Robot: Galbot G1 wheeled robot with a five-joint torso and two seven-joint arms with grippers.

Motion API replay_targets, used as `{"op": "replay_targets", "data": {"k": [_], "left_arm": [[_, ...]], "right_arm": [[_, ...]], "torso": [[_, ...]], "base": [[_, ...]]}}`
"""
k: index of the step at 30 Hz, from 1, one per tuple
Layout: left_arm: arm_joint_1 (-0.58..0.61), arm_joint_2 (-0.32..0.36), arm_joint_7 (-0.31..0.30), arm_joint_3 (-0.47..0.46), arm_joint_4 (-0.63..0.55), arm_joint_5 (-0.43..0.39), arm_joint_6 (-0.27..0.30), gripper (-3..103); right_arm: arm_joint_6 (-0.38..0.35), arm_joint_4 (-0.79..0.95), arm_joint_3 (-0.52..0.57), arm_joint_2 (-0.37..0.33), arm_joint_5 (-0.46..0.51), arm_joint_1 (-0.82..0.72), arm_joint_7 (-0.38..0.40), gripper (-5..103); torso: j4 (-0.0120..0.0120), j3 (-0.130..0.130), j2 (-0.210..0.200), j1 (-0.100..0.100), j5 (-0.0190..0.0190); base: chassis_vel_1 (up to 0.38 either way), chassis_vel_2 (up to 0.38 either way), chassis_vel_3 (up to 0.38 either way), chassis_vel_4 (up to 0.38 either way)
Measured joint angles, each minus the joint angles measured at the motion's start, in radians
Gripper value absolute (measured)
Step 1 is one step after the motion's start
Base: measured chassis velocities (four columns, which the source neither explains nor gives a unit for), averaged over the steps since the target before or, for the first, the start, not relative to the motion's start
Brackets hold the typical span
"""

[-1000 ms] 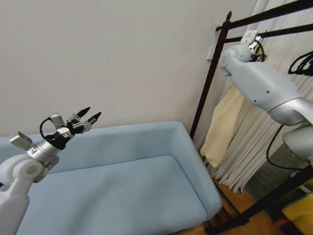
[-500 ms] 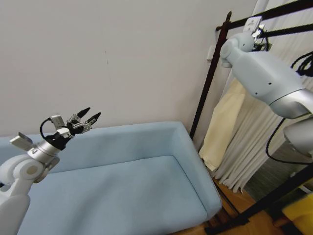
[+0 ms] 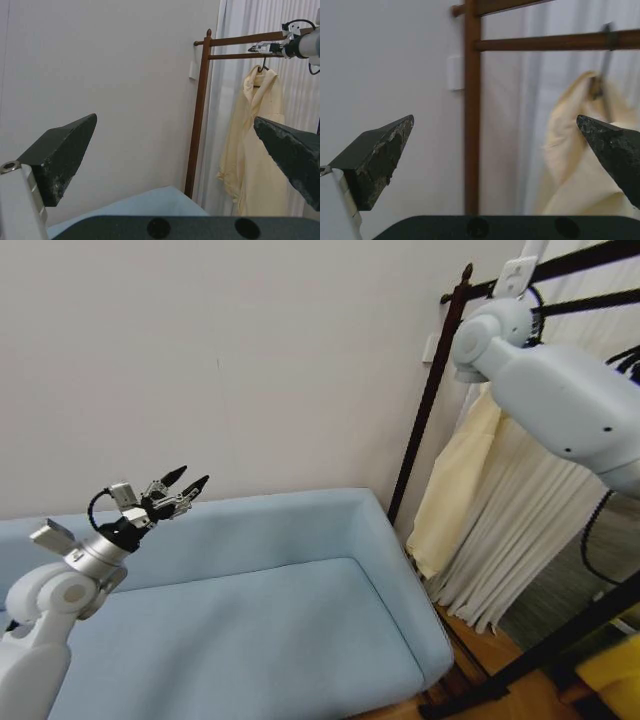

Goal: Pick up the clothes from the sofa and hang them on the clothes hanger.

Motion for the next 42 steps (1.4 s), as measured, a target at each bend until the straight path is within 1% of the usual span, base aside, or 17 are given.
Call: {"op": "replay_targets", "data": {"k": [2, 4, 9, 12, 13, 14, 17, 19, 22, 23, 26, 28, 31, 32, 34, 37, 42], "left_arm": [[0.026, -0.015, 0.000, -0.007, -0.003, 0.013, -0.001, 100], [0.056, -0.030, 0.000, -0.012, -0.008, 0.025, -0.004, 100], [0.105, -0.062, -0.011, -0.019, -0.029, 0.048, -0.010, 100], [0.150, -0.099, -0.069, -0.017, -0.055, 0.085, -0.037, 100], [0.165, -0.111, -0.090, -0.015, -0.063, 0.099, -0.045, 100], [0.165, -0.111, -0.090, -0.015, -0.063, 0.099, -0.045, 100], [0.210, -0.140, -0.152, -0.008, -0.084, 0.146, -0.068, 100], [0.221, -0.149, -0.171, -0.005, -0.089, 0.162, -0.073, 100], [0.259, -0.192, -0.250, 0.005, -0.111, 0.217, -0.092, 100], [0.259, -0.192, -0.250, 0.005, -0.111, 0.217, -0.092, 100], [0.304, -0.245, -0.296, 0.007, -0.147, 0.278, -0.103, 100], [0.316, -0.257, -0.302, 0.008, -0.154, 0.298, -0.111, 100], [0.366, -0.302, -0.319, 0.010, -0.181, 0.390, -0.141, 100], [0.366, -0.302, -0.319, 0.010, -0.181, 0.390, -0.141, 100], [0.397, -0.330, -0.325, 0.005, -0.194, 0.425, -0.153, 100], [0.414, -0.358, -0.333, 0.009, -0.199, 0.453, -0.161, 100], [0.412, -0.364, -0.333, 0.020, -0.199, 0.468, -0.163, 100]], "right_arm": [[0.007, 0.091, 0.004, -0.065, 0.014, -0.033, -0.159, 100], [0.025, 0.158, 0.013, -0.107, 0.015, -0.070, -0.260, 100], [0.074, 0.272, 0.038, -0.159, 0.043, -0.149, -0.311, 100], [0.114, 0.411, 0.038, -0.248, 0.056, -0.227, -0.398, 100], [0.127, 0.459, 0.034, -0.282, 0.055, -0.253, -0.426, 100], [0.127, 0.459, 0.034, -0.282, 0.055, -0.253, -0.426, 100], [0.180, 0.590, 0.045, -0.382, 0.044, -0.357, -0.494, 100], [0.193, 0.616, 0.053, -0.404, 0.039, -0.388, -0.504, 100], [0.251, 0.707, 0.087, -0.483, -0.019, -0.527, -0.529, 100], [0.251, 0.707, 0.087, -0.483, -0.019, -0.527, -0.529, 100], [0.312, 0.772, 0.101, -0.548, -0.106, -0.649, -0.556, 100], [0.333, 0.791, 0.097, -0.567, -0.121, -0.671, -0.559, 100], [0.414, 0.878, 0.079, -0.638, -0.194, -0.780, -0.567, 100], [0.414, 0.878, 0.079, -0.638, -0.194, -0.780, -0.567, 100], [0.455, 0.911, 0.083, -0.643, -0.289, -0.875, -0.535, 100], [0.503, 0.884, 0.086, -0.624, -0.352, -0.936, -0.519, 100], [0.530, 0.808, 0.086, -0.577, -0.351, -0.903, -0.515, 100]], "torso": [[-0.0006, 0.000, 0.000, 0.000, 0.0001], [-0.0008, 0.000, 0.000, 0.000, 0.0000], [0.0001, 0.000, 0.000, 0.000, -0.0002], [0.0006, 0.000, 0.000, 0.000, -0.0004], [-0.0002, 0.000, 0.000, 0.000, -0.0003], [-0.0002, 0.000, 0.000, 0.000, -0.0003], [-0.0007, 0.000, 0.000, 0.000, 0.0003], [-0.0009, 0.000, 0.000, 0.000, 0.0004], [0.0000, 0.000, 0.000, 0.000, -0.0004], [0.0000, 0.000, 0.000, 0.000, -0.0004], [-0.0001, 0.000, 0.000, 0.000, 0.0002], [0.0000, 0.000, 0.000, 0.000, 0.0001], [-0.0008, 0.000, 0.000, 0.000, -0.0001], [-0.0008, 0.000, 0.000, 0.000, -0.0001], [-0.0005, 0.000, 0.000, 0.000, -0.0002], [0.0002, 0.000, 0.000, 0.000, -0.0002], [-0.0003, 0.000, 0.000, 0.000, 0.0000]], "base": [[0.000, 0.000, 0.000, 0.000], [0.000, 0.000, 0.000, 0.000], [0.000, 0.000, 0.000, 0.000], [0.000, 0.000, 0.000, 0.000], [0.000, 0.000, 0.000, 0.000], [0.000, 0.000, 0.000, 0.000], [0.000, 0.000, 0.000, 0.000], [0.000, 0.000, 0.000, 0.000], [0.000, 0.000, 0.000, 0.000], [0.000, 0.000, 0.000, 0.000], [0.000, 0.000, 0.000, 0.000], [0.000, 0.000, 0.000, 0.000], [0.000, 0.000, 0.000, 0.000], [0.000, 0.000, 0.000, 0.000], [0.000, 0.000, 0.000, 0.000], [0.000, 0.000, 0.000, 0.000], [0.000, 0.000, 0.000, 0.000]]}}
